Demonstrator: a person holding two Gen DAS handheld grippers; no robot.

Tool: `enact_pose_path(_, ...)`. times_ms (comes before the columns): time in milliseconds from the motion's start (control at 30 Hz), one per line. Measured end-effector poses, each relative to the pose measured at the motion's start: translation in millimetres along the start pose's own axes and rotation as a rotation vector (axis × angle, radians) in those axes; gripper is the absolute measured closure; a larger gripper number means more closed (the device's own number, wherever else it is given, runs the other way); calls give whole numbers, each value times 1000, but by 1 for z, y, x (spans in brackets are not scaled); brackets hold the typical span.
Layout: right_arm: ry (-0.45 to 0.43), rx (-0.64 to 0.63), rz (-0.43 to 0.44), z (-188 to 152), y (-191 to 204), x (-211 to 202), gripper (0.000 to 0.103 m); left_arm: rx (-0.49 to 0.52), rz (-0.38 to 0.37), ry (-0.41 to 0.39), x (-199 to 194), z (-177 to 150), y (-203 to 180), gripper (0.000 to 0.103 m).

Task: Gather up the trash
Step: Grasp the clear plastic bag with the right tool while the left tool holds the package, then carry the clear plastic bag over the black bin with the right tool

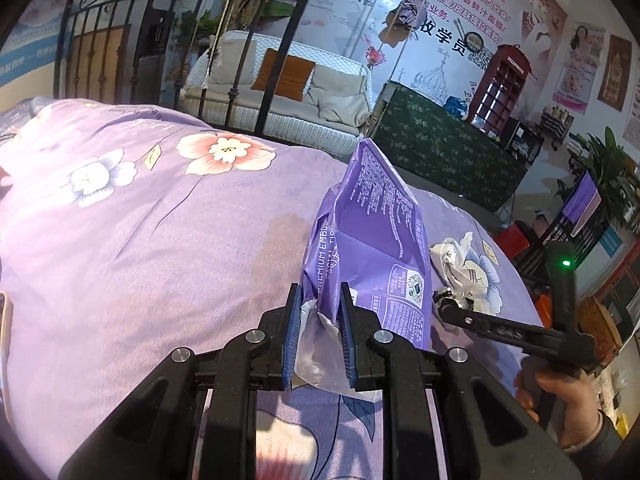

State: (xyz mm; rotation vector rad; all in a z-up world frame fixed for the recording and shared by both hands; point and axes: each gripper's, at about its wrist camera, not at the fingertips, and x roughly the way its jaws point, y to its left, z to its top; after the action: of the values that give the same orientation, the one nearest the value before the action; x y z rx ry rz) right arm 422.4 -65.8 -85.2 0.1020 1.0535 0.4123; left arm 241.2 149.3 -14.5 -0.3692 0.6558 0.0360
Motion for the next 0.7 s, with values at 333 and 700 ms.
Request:
enact_pose_path(333,20,74,10,10,-7,21,54,-13,-22,14,-6,-15,2,85)
enact_pose_path(700,-89,45,72,-32,7,-48,55,-2,-56,4,-25,-29,-10,85)
